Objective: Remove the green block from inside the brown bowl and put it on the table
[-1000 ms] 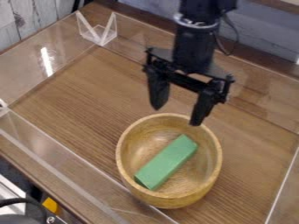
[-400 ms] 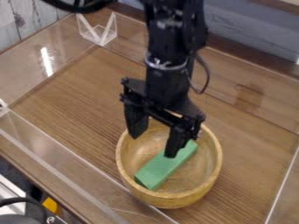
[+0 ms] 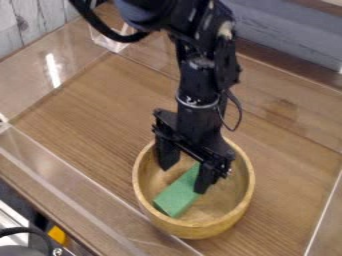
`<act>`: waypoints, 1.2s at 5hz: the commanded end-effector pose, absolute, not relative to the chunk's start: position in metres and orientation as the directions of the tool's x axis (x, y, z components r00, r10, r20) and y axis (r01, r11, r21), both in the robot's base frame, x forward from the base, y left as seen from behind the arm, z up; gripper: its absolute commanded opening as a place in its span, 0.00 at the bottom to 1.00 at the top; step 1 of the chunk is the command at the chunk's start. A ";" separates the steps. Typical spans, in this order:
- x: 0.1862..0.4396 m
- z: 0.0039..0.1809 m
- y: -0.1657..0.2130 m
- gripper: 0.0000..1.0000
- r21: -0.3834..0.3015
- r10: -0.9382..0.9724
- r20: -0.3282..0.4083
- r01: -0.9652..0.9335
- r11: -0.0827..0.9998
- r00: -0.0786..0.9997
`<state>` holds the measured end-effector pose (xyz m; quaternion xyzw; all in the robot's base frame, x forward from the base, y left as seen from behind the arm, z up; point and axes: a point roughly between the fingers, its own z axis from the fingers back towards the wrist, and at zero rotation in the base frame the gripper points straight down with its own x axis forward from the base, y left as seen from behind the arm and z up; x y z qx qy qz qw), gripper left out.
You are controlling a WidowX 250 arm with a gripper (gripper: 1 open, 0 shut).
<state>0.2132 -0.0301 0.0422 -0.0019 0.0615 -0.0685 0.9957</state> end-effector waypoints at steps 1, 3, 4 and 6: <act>0.219 0.050 -0.027 1.00 -0.020 -0.169 -0.094 0.168 0.986 0.981; 0.221 0.053 -0.022 1.00 -0.040 -0.270 -0.084 0.267 0.963 0.959; 0.222 0.052 -0.020 1.00 -0.047 -0.334 -0.079 0.332 0.942 0.939; 0.219 0.048 -0.036 1.00 -0.057 -0.301 -0.074 0.297 0.953 0.951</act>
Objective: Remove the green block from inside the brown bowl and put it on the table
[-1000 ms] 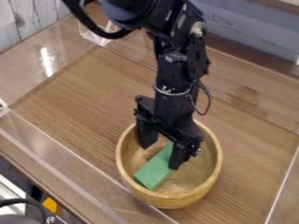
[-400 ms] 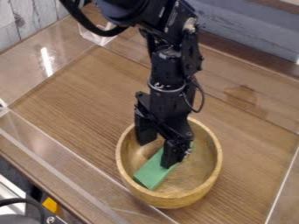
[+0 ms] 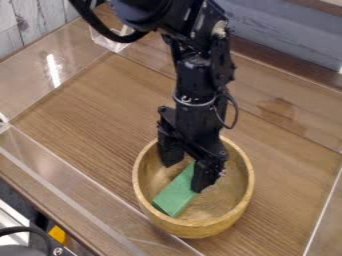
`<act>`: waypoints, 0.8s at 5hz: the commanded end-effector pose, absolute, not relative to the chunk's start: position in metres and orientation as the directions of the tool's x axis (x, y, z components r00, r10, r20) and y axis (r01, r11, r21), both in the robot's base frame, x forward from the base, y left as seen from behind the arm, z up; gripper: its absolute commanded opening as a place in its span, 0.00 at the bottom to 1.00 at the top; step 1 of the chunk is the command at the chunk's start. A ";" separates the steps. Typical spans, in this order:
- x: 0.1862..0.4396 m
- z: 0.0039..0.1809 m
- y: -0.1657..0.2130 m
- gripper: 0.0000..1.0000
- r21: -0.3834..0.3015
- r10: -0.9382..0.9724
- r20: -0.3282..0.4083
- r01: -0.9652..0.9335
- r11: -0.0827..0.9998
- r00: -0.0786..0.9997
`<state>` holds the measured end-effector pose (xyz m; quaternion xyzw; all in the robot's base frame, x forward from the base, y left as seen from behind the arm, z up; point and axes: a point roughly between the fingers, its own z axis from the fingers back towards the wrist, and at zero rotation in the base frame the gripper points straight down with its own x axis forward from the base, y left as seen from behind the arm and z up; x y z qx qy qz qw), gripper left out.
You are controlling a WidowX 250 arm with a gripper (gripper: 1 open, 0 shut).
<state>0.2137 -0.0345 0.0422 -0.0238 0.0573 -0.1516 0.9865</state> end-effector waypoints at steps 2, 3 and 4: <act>0.222 0.035 -0.037 1.00 -0.068 -0.338 -0.081 0.334 0.940 0.938; 0.223 0.028 -0.036 1.00 -0.076 -0.358 -0.086 0.352 0.933 0.930; 0.222 0.035 -0.045 0.00 -0.084 -0.305 -0.089 0.298 0.951 0.948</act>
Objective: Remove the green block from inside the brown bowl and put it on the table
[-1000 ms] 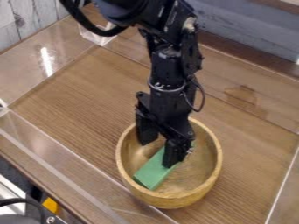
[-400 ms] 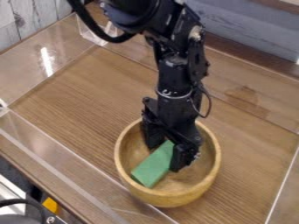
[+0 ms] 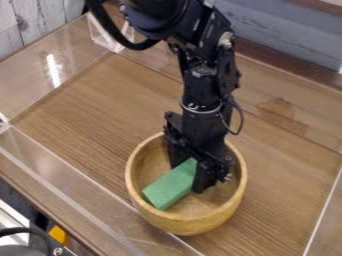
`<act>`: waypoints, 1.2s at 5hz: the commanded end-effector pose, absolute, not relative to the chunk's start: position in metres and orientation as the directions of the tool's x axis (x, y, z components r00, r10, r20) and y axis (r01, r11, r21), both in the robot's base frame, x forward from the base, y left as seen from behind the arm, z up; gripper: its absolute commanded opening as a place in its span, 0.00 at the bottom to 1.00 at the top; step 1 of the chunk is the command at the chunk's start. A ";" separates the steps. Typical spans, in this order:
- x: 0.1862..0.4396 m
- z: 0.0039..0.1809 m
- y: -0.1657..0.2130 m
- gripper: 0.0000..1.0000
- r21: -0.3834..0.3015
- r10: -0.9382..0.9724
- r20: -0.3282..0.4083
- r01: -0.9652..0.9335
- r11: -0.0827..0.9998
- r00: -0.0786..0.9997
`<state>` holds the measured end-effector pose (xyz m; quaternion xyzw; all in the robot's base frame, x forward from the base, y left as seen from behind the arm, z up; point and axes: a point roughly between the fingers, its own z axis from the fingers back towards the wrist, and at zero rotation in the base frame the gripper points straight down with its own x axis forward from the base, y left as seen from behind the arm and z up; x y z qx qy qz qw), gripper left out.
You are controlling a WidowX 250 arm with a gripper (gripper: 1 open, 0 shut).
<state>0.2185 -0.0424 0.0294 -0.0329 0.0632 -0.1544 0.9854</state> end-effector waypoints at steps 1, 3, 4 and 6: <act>0.220 0.044 -0.055 0.00 -0.095 -0.249 -0.094 0.240 0.966 0.964; 0.216 0.037 -0.066 0.00 -0.098 -0.235 -0.100 0.226 0.969 0.967; 0.214 0.038 -0.076 0.00 -0.097 -0.269 -0.102 0.259 0.961 0.958; 0.216 0.047 -0.074 0.00 -0.096 -0.230 -0.106 0.221 0.971 0.967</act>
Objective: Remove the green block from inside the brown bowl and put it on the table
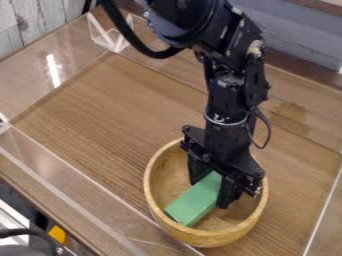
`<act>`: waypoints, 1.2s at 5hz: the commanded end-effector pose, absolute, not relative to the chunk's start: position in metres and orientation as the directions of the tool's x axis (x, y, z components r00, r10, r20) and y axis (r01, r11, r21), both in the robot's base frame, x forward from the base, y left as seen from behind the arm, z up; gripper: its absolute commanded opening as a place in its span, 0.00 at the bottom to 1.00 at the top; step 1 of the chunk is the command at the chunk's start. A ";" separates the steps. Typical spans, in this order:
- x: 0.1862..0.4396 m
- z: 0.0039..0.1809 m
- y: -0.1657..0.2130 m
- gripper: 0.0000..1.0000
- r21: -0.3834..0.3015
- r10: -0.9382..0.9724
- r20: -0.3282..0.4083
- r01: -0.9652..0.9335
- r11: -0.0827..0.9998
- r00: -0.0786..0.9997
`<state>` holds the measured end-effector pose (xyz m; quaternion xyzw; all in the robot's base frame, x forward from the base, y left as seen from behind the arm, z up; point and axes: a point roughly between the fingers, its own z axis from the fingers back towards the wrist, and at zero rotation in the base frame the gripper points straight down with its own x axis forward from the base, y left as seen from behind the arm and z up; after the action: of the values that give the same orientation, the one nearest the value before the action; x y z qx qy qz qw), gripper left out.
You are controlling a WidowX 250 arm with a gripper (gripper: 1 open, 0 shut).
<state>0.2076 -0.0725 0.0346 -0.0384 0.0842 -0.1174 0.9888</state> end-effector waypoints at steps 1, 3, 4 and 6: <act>0.224 0.050 -0.070 0.00 -0.094 -0.184 -0.108 0.174 0.980 0.977; 0.234 0.043 -0.055 0.00 -0.092 -0.089 -0.111 0.079 0.993 0.990; 0.235 0.034 -0.045 0.00 -0.090 -0.041 -0.112 0.031 0.995 0.993; 0.233 0.051 -0.045 0.00 -0.086 -0.086 -0.115 0.076 0.993 0.990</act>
<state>0.2225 -0.0449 0.0367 -0.0397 0.0921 -0.0380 0.9942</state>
